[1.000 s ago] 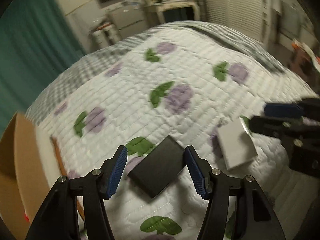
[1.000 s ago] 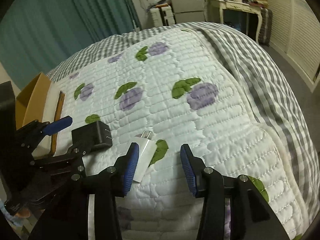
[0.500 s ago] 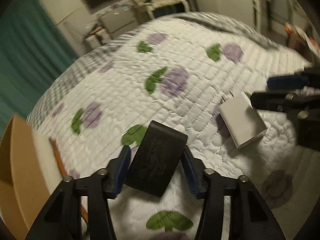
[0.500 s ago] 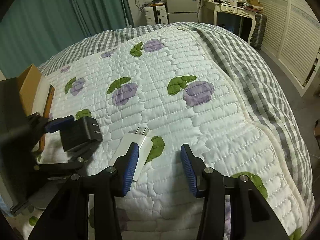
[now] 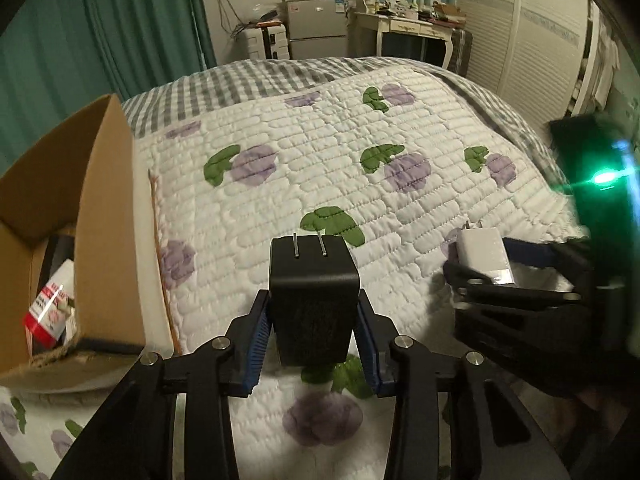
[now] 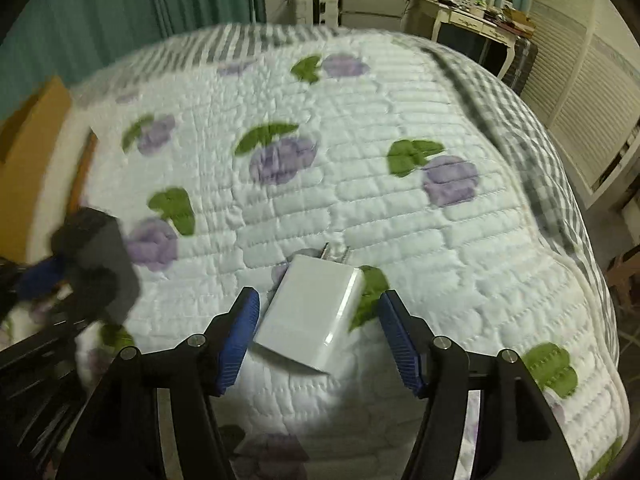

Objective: Organize rigid objects
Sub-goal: 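Grasp the black power bank with the left gripper while the right grasps the white plug, then carry the power bank and white plug over the box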

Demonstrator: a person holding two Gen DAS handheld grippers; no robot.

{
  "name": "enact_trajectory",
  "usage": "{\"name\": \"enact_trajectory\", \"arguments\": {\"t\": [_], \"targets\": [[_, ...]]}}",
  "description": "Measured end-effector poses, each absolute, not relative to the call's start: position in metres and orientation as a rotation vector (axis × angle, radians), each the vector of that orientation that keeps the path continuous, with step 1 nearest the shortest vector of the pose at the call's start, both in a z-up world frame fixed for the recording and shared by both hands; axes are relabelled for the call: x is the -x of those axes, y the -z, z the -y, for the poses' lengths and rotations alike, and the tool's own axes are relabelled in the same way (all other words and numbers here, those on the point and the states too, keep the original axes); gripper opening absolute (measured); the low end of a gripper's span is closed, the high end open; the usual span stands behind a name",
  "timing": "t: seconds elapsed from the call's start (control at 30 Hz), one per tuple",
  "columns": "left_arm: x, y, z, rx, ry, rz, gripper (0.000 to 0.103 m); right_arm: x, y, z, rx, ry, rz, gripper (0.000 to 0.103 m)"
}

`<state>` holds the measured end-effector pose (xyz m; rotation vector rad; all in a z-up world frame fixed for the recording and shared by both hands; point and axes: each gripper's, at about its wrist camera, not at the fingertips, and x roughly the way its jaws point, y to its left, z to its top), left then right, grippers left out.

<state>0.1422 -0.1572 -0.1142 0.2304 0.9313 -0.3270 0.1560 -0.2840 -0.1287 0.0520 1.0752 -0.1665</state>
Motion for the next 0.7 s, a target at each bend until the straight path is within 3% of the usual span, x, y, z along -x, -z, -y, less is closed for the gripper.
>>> {"name": "enact_trajectory", "arguments": {"t": [0.1, 0.3, 0.7], "targets": [[-0.141, 0.11, 0.153, -0.211, 0.325, -0.931, 0.04, -0.16, 0.135, 0.279, -0.022, 0.17, -1.088, 0.062], [-0.133, 0.107, 0.15, -0.199, 0.345, -0.934, 0.04, -0.14, 0.122, 0.288, -0.073, 0.151, -1.001, 0.041], [-0.099, 0.056, 0.129, -0.12, 0.391, -0.872, 0.039, -0.088, 0.07, 0.27, -0.066, 0.113, -0.902, 0.04]]}}
